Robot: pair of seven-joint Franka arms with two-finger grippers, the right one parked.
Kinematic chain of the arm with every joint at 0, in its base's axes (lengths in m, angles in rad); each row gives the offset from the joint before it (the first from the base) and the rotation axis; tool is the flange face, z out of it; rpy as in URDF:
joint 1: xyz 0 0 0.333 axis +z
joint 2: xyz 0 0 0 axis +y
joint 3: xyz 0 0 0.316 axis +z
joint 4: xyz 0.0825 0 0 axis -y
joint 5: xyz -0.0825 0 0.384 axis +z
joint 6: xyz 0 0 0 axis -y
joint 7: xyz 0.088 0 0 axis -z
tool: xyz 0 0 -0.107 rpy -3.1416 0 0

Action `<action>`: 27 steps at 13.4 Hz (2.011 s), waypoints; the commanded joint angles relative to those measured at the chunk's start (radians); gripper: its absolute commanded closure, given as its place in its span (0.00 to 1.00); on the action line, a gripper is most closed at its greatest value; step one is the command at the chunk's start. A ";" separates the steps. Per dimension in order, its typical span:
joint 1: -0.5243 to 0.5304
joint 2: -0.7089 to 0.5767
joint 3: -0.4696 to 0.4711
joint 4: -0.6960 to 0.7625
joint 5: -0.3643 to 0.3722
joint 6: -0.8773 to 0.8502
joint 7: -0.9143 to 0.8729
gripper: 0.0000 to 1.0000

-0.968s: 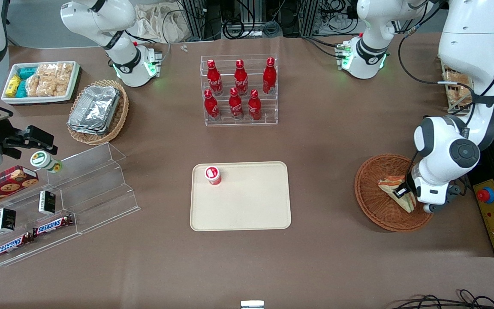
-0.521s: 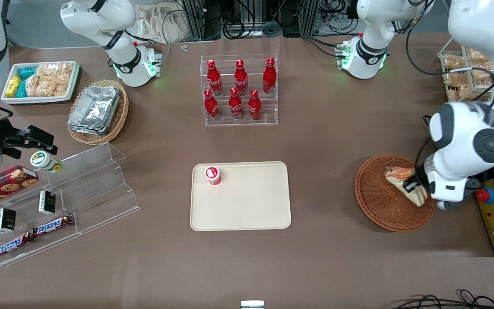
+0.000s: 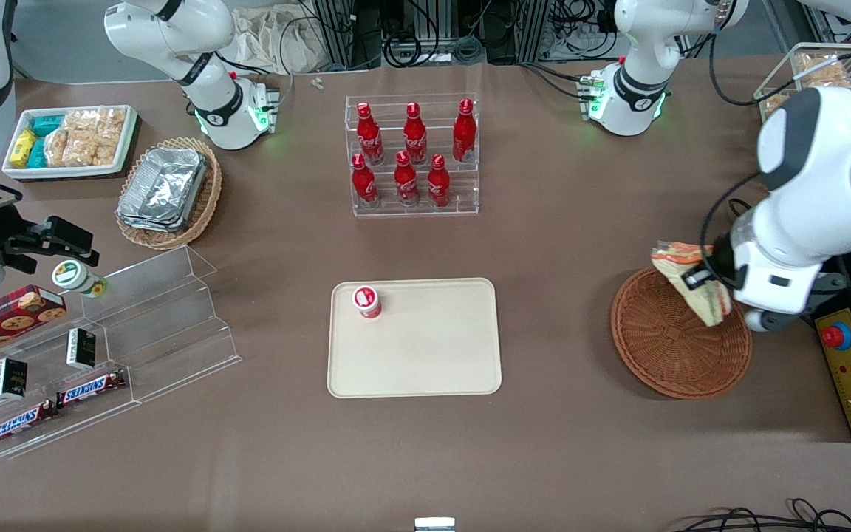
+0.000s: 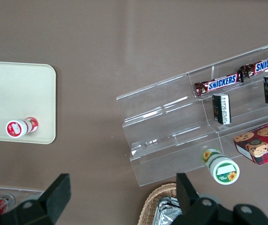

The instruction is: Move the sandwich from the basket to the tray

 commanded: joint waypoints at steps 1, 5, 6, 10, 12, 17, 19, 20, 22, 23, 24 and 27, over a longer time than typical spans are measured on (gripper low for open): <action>0.005 0.027 -0.055 0.036 0.003 -0.018 0.072 0.93; -0.113 0.070 -0.121 0.036 0.059 0.025 0.065 0.95; -0.156 0.090 -0.122 0.039 0.072 0.027 0.066 1.00; -0.305 0.214 -0.121 0.102 0.145 0.138 0.074 1.00; -0.362 0.289 -0.121 0.104 0.202 0.223 0.037 1.00; -0.394 0.470 -0.121 0.104 0.285 0.418 0.020 1.00; -0.400 0.523 -0.116 0.107 0.305 0.481 0.022 1.00; -0.400 0.552 -0.116 0.114 0.331 0.520 0.019 1.00; -0.400 0.586 -0.116 0.134 0.345 0.547 0.017 1.00; -0.400 0.593 -0.115 0.136 0.345 0.547 0.016 1.00; -0.396 0.599 -0.115 0.140 0.343 0.548 0.010 1.00; -0.393 0.601 -0.115 0.142 0.336 0.547 -0.026 0.02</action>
